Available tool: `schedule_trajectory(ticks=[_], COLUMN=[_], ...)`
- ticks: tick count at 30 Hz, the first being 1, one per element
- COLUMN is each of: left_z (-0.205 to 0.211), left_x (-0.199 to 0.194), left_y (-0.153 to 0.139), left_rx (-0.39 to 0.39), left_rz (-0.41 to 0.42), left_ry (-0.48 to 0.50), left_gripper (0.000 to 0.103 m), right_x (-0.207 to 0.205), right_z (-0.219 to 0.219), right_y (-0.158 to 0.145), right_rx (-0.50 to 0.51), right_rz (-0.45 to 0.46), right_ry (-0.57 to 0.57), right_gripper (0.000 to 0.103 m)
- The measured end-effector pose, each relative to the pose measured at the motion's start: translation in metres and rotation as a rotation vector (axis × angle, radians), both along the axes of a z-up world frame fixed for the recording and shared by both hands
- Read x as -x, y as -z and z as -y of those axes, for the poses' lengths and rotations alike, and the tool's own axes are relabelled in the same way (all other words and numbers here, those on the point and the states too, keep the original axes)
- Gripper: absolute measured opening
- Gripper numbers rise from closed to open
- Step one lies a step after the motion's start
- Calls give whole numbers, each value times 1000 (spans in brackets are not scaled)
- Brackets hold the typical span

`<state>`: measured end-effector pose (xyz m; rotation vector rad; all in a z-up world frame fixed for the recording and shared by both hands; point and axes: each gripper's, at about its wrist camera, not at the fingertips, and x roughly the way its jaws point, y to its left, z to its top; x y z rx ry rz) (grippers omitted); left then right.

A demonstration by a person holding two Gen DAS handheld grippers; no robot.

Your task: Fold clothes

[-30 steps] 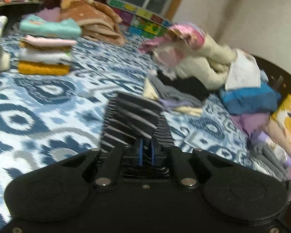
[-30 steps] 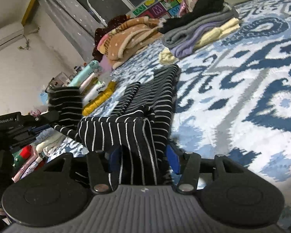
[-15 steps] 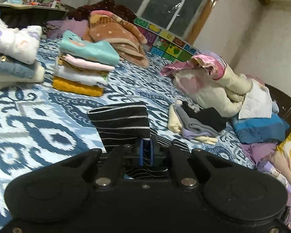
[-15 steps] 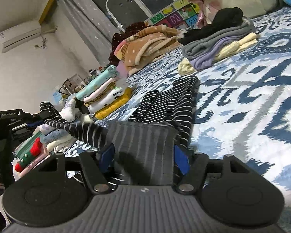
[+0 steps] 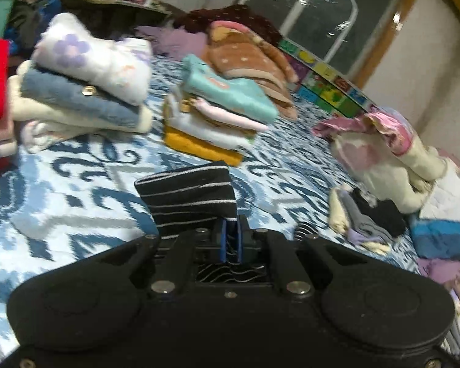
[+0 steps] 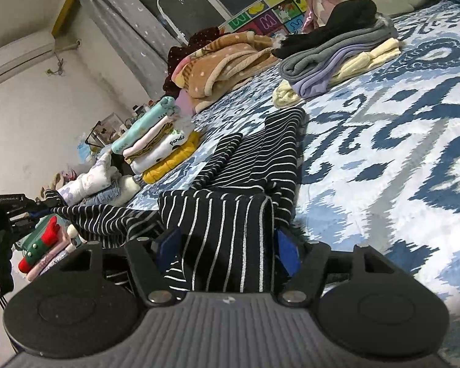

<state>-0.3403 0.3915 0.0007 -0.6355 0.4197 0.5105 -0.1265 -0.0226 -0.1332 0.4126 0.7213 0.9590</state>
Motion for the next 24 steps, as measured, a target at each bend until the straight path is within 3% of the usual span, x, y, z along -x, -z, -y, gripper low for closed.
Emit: schedule_trajectory(ticks=[9, 13, 24], left_z=[-26, -31, -30], left_x=[-11, -20, -57], left_y=[4, 7, 1], left_rx=[-13, -33, -95], left_rz=[-81, -122, -193], left_ry=[-80, -90, -112], left_gripper=[4, 4, 4], right_x=[4, 6, 6], right_z=[9, 27, 23], right_y=[0, 4, 8], right_rx=[35, 3, 9], right_rz=[10, -46, -40], right_ry=[52, 138, 84], right_gripper=[68, 69, 70])
